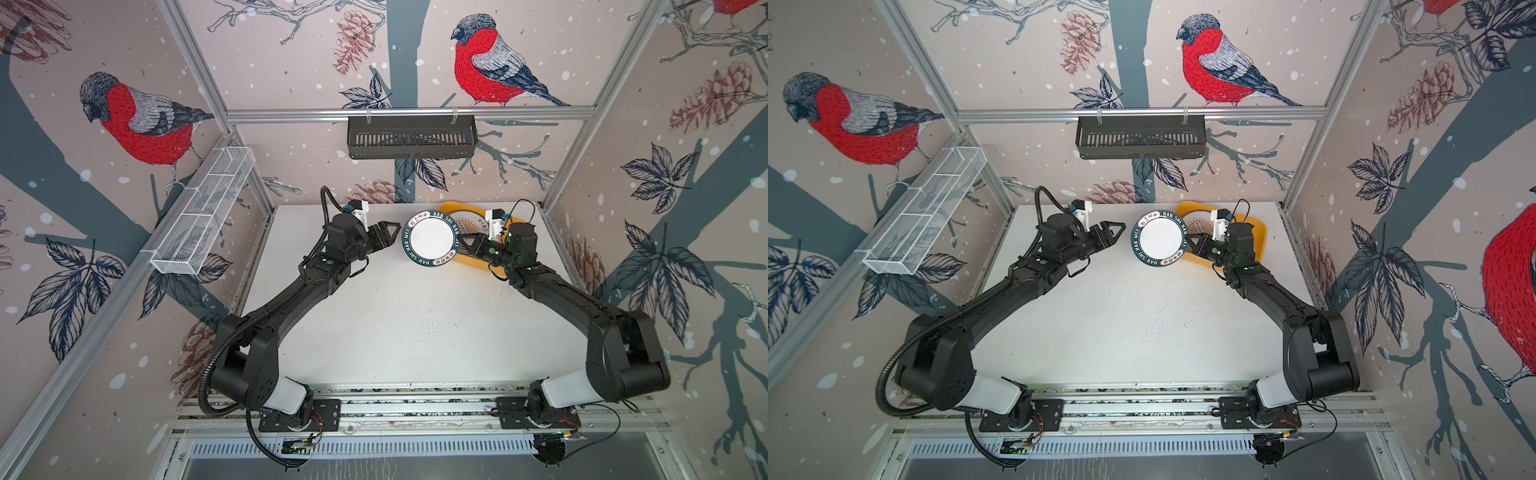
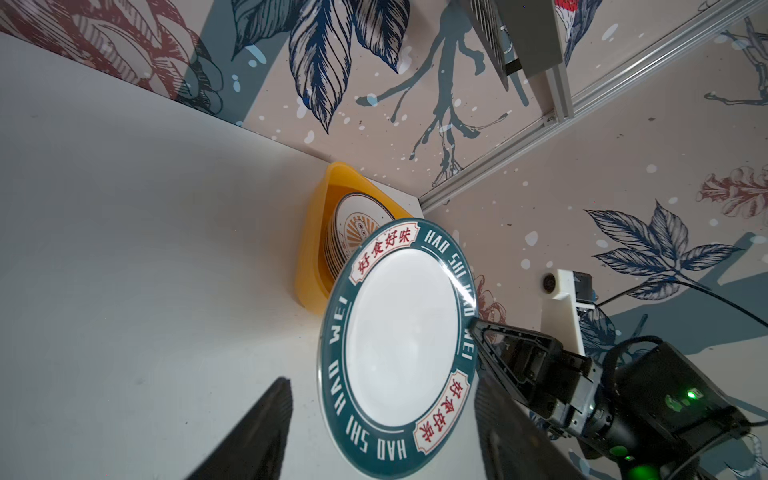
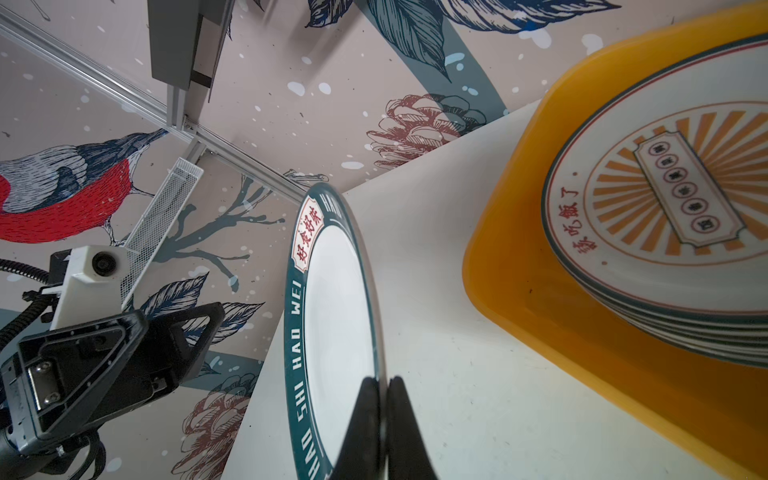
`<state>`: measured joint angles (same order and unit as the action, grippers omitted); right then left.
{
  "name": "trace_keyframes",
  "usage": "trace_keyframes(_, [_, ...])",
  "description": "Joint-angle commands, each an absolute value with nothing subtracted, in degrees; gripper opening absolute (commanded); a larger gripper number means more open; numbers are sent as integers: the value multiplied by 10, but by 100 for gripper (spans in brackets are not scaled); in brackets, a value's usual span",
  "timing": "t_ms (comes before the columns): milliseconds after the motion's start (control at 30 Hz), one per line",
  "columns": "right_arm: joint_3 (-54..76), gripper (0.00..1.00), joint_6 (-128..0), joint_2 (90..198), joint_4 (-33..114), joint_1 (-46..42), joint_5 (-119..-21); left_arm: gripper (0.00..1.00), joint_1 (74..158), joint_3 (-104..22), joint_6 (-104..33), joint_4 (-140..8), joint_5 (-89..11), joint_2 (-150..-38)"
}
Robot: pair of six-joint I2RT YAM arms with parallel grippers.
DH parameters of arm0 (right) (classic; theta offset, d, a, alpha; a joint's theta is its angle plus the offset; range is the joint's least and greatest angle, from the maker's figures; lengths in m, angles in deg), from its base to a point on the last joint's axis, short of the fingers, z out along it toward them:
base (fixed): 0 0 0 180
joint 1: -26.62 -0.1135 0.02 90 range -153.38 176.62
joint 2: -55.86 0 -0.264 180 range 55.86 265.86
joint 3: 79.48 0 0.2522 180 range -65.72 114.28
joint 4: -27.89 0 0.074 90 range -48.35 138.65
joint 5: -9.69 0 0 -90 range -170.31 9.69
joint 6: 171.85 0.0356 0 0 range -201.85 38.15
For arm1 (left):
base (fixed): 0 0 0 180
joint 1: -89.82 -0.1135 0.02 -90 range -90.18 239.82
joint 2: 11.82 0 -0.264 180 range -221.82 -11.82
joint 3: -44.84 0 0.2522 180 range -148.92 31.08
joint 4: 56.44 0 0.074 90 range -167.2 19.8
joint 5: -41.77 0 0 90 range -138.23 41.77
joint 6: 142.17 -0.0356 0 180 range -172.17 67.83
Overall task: Place the plates into the plastic bin on the countertop
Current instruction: 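Grip the plate's opposite rim with the right gripper while the left holds it, then carry the green-rimmed plate to the yellow bin with the right gripper while the left withdraws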
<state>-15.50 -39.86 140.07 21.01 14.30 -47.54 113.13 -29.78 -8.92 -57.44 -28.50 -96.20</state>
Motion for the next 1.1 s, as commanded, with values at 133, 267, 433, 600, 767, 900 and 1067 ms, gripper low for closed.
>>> trace_keyframes(133, [-155,1,-404,1390,218,163,-483,74,1131,-282,-112,-571,-317,-945])
trace_keyframes(267, [-155,1,-401,1389,225,177,-492,79,1132,-264,-114,-533,-294,-934])
trace_keyframes(433, [-153,0,-395,1391,228,199,-501,88,1144,-213,-123,-479,-277,-909])
trace_keyframes(600, [-149,0,-392,1397,224,225,-514,94,1172,-197,-150,-466,-266,-896])
trace_keyframes(767, [-139,0,-393,1412,230,246,-539,96,1201,-177,-164,-422,-257,-893])
trace_keyframes(900, [-129,1,-381,1434,232,266,-550,96,1224,-163,-166,-381,-260,-898])
trace_keyframes(1067, [-96,1,-368,1481,239,286,-553,96,1252,-154,-170,-348,-262,-908])
